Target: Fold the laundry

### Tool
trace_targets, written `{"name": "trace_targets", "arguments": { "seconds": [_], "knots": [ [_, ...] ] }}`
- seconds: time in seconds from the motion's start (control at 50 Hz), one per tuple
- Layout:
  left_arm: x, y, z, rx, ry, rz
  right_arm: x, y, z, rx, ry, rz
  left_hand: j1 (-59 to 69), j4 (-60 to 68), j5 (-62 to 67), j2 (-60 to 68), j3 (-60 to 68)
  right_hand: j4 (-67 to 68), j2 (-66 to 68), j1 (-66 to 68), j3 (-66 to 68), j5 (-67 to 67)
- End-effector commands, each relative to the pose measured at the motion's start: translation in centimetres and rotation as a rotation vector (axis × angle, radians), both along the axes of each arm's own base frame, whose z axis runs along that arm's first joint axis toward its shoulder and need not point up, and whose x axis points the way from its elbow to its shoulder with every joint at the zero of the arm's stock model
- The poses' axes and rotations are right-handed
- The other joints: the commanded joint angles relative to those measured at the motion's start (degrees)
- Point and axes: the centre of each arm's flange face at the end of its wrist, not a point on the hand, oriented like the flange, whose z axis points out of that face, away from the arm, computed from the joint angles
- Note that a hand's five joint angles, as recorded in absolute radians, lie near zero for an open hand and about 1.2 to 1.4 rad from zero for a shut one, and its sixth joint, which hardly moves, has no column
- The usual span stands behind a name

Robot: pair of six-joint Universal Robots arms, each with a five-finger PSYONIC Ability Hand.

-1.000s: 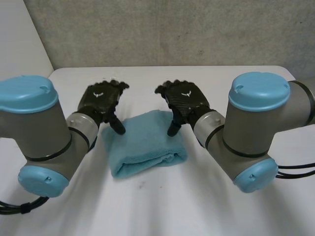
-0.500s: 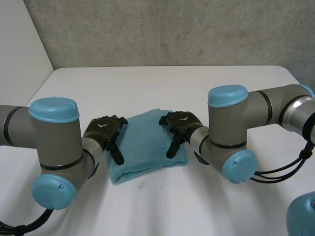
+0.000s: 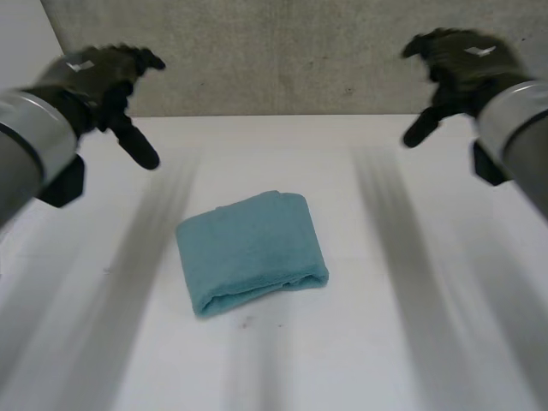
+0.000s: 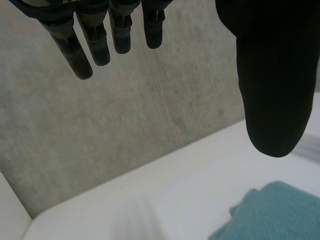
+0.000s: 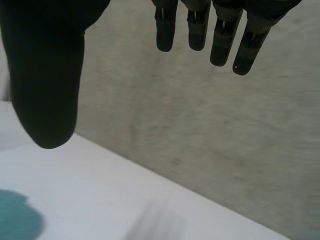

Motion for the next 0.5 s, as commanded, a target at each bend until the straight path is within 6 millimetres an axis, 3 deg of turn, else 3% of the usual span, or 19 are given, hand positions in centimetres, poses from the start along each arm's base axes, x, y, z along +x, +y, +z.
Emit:
{"name": "trace_targets", "arguments": {
  "seconds": [0.02,0.5],
  "knots": [
    [0.4,0.9,1.2,-0.019,0.017,-0.047,-2.6,-0.3,0.3,0.005,0.006,-0.072,0.0,-0.7,-1.3,-0.6,-1.2,-3.4,-2.5,-1.7,-2.4,-3.5],
    [0.2,1.7,-0.2,0.023,-0.003,-0.069,-2.6,0.2,0.7,-0.006,0.021,-0.07,-1.1,-1.9,-2.4,-1.8,-2.4,-3.4,-2.5,-1.7,-2.4,-3.5]
  ]
}}
